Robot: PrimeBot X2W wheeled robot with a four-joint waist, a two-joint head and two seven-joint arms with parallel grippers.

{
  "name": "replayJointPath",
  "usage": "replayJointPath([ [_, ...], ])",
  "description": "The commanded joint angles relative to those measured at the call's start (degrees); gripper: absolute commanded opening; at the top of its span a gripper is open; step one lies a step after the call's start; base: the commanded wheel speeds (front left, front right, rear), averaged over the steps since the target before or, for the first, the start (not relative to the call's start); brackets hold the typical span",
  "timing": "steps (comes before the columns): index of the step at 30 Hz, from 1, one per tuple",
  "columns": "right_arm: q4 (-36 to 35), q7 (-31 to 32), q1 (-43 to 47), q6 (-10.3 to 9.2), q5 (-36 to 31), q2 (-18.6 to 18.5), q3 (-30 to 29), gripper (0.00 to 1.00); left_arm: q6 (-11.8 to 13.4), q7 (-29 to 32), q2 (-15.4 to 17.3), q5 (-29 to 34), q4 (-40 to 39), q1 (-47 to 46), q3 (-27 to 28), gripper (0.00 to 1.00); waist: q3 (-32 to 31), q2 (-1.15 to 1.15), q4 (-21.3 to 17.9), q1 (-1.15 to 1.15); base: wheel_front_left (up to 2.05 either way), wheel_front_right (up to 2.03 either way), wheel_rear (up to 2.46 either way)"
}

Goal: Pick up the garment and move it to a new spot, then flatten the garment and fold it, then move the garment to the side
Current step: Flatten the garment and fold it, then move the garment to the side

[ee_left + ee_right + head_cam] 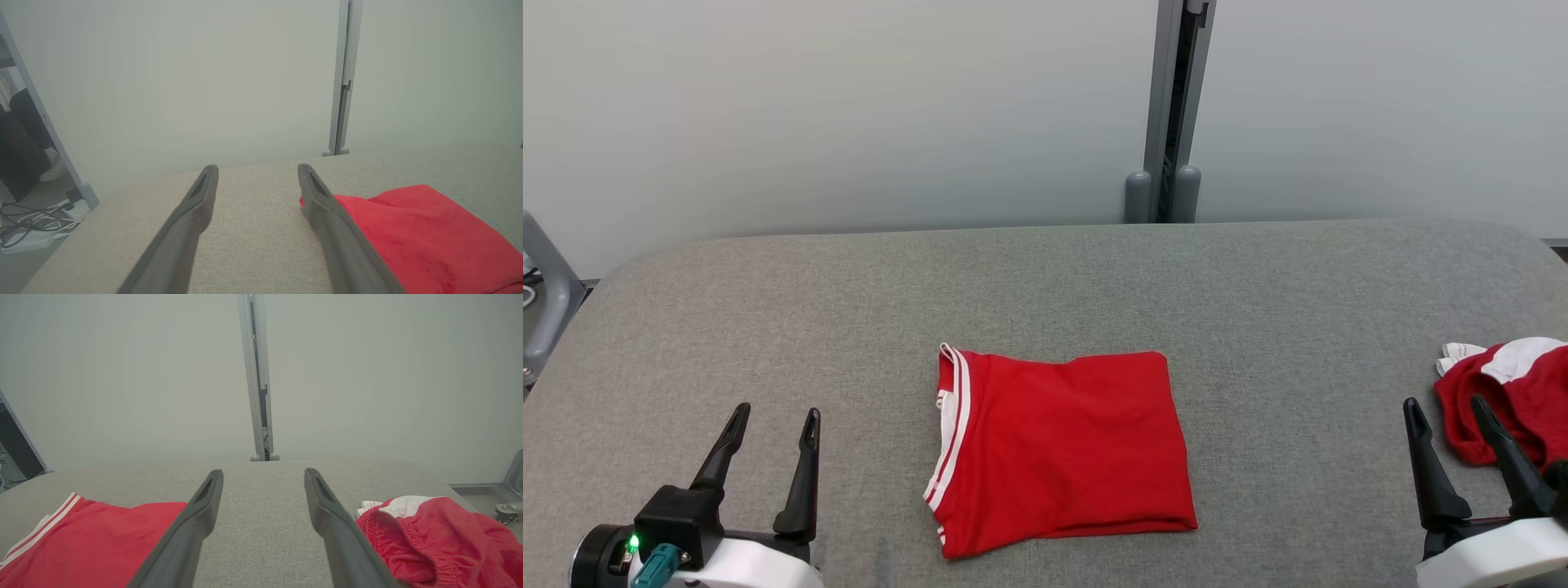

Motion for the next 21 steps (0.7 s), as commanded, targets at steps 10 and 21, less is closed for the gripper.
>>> replayJointPath([
  [10, 0.33, 0.44, -0.16, 0.01, 0.34, -0.58, 0.61, 1.0, 0.87, 0.09, 0.09, -0.52, -0.58, -0.13, -0.2, 1.0, -0.06, 0.0, -0.44, 0.0, 0.0, 0.0, 0.0],
  [21, 0.18, 0.73, -0.27, 0.01, 0.54, -0.7, 1.15, 1.0, 1.82, 0.4, 0.32, -0.68, -1.73, 0.07, -0.33, 1.0, 0.18, 0.0, -0.71, 0.0, 0.0, 0.0, 0.0],
])
